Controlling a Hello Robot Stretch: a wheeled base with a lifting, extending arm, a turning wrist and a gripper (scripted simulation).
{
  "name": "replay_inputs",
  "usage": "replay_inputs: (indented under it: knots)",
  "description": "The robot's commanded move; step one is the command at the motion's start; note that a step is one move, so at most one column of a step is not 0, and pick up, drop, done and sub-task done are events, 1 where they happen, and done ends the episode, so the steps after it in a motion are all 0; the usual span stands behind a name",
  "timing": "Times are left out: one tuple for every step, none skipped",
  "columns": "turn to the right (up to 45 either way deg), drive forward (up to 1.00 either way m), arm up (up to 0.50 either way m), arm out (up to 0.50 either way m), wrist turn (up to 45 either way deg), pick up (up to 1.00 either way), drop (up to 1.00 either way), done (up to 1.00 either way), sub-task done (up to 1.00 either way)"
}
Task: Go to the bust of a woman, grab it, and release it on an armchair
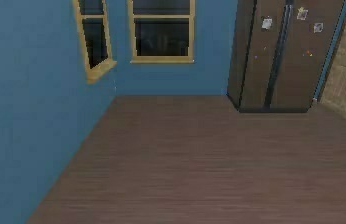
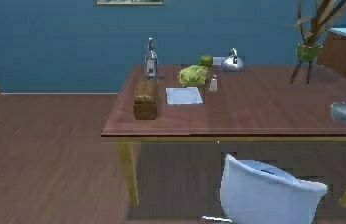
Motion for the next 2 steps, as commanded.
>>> replay_inputs:
  knots:
    - [30.0,0.00,0.00,0.00,0.0,0.00,0.00,0.00,0.00]
    - [3.0,0.00,0.00,0.00,0.0,0.00,0.00,0.00,0.00]
